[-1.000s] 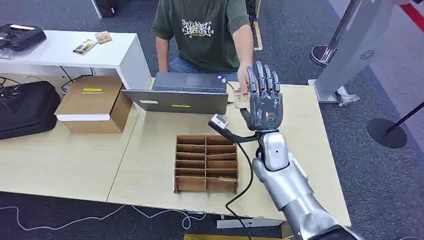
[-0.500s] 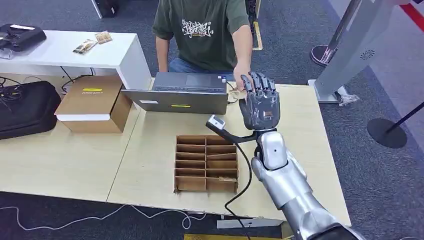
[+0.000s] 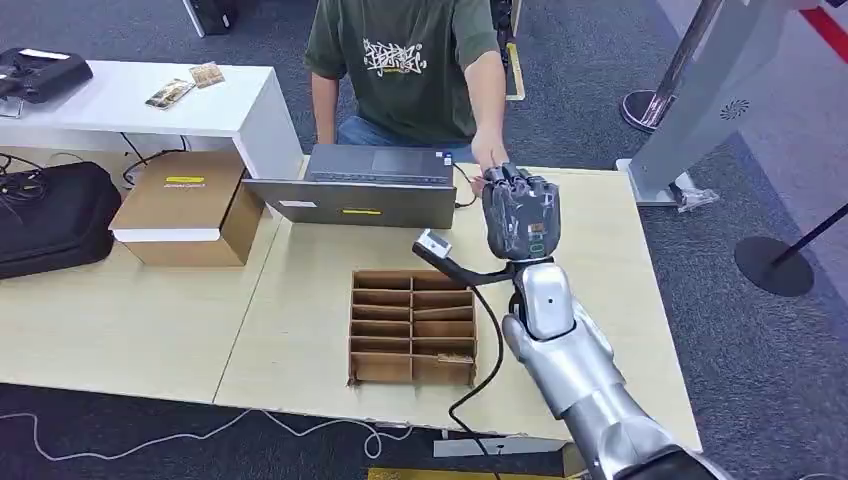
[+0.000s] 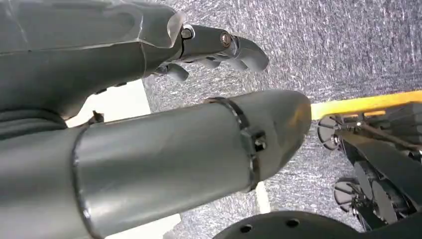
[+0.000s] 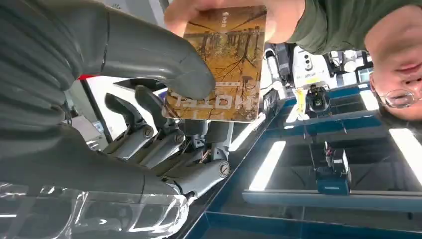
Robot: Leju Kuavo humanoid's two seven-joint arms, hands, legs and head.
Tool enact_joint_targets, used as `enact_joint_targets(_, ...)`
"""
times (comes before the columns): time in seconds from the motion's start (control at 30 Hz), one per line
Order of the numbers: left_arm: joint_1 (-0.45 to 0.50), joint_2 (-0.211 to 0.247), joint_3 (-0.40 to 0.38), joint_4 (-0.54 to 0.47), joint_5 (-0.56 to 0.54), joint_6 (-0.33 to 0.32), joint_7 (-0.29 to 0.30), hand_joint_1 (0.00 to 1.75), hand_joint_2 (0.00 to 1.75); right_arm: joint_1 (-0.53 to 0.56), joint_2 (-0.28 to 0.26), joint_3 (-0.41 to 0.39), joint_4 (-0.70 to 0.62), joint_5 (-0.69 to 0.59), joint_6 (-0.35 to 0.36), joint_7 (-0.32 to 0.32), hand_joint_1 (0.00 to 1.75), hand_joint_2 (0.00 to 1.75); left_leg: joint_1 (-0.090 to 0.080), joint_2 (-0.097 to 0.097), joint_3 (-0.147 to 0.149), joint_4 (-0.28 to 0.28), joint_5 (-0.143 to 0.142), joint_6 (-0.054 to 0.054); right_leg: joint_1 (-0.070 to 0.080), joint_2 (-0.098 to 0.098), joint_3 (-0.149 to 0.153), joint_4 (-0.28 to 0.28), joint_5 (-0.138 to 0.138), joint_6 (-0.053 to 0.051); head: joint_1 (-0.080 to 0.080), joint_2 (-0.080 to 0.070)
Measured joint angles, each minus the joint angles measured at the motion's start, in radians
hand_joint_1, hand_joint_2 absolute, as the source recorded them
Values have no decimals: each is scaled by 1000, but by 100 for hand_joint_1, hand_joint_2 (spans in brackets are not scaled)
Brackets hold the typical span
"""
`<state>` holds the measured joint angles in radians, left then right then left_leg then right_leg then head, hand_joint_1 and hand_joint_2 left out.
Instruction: Pass the card to the sensor for recognition and then transmit it.
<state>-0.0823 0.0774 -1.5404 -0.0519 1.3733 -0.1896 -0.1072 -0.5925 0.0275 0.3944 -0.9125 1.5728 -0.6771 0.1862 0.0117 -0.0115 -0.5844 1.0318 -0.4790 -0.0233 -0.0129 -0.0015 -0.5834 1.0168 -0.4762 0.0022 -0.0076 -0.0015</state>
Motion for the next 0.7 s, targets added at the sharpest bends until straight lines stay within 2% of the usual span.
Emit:
enact_joint_targets(0.27, 0, 4, 0, -6, 3, 0, 0, 0, 0, -1, 0, 0, 1, 0, 0, -1, 175, 175, 0, 0, 0, 0, 0, 0, 0, 0, 0, 0, 0, 0, 0, 0)
enact_joint_targets(0.33, 0, 5, 0, -6, 7, 0, 0, 0, 0, 0, 5, -6, 2, -7, 0, -32, 175, 175, 0, 0, 0, 0, 0, 0, 0, 0, 0, 0, 0, 0, 0, 0)
enact_joint_targets(0.4, 0, 5, 0, -6, 13, 0, 0, 0, 0, 3, 18, -33, 2, -45, 0, -89, 175, 175, 0, 0, 0, 0, 0, 0, 0, 0, 0, 0, 0, 0, 0, 0)
enact_joint_targets(0.43, 0, 5, 0, -6, 17, 0, 0, 0, 0, 6, 30, -59, 2, -96, 0, -133, 175, 175, 0, 0, 0, 0, 0, 0, 0, 0, 0, 0, 0, 0, 0, 0)
enact_joint_targets(0.5, 0, 4, 0, -6, 20, 1, 0, 0, 0, 10, 48, -99, 2, -197, 8, -174, 175, 175, 0, 0, 0, 0, 0, 0, 0, 0, 0, 0, 0, 0, 0, 0)
enact_joint_targets(0.57, 2, 4, 0, -6, 25, 1, 0, 0, 0, 19, 69, -150, -11, -320, 47, -221, 175, 175, 0, 0, 0, 0, 0, 0, 0, 0, 0, 0, 0, 0, 0, 0)
enact_joint_targets(0.7, 5, 4, 0, -6, 36, 1, 2, 0, 0, 65, 105, -245, -112, -685, 255, -321, 175, 175, 0, 0, 0, 0, 0, 0, 0, 0, 0, 0, 0, 0, 0, 0)
